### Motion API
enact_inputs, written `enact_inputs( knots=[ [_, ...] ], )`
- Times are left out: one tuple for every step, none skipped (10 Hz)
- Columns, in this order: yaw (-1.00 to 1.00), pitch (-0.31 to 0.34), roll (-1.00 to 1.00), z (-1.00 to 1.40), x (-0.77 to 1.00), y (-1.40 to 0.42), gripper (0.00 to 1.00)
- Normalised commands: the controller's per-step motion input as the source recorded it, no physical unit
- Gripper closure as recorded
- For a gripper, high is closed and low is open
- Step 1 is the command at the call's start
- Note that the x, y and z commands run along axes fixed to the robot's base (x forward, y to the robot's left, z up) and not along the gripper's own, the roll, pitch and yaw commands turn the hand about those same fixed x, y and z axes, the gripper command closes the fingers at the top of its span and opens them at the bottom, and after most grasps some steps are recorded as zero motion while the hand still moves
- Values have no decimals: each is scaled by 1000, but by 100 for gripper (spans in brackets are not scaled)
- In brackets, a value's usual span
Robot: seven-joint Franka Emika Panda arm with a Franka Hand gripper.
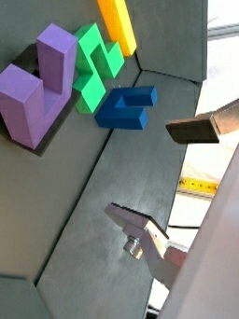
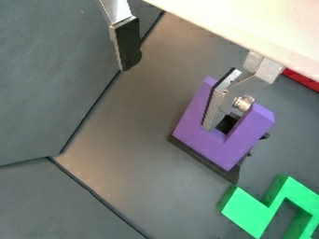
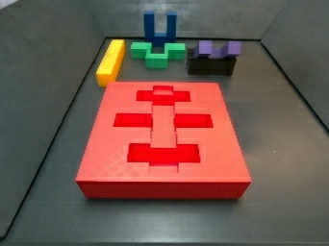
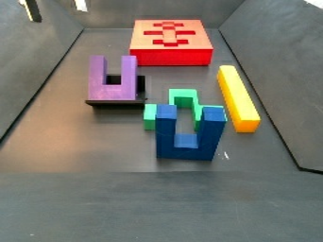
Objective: Pick up the purple object. Move up. Place the purple object on the fixture. Regrasp the purple object. Move to above the board. Insert the purple object.
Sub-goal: Regrasp the purple object.
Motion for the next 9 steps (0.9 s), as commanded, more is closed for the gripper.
enact_inputs(
  knots=[
    [0, 0, 303, -60, 89, 0, 0],
    [257, -20, 323, -177, 0, 0, 0],
    [443, -166, 374, -331, 0, -151, 0],
    [431, -129, 340, -337, 0, -174, 0],
    [440, -189, 180, -409, 0, -177, 0],
    [434, -177, 134, -406, 0, -183, 0],
    [423, -166, 151, -386, 0, -169, 0],
    [366, -160, 154, -397, -3, -174, 0],
    [266, -143, 103, -340, -120, -157, 0]
  ],
)
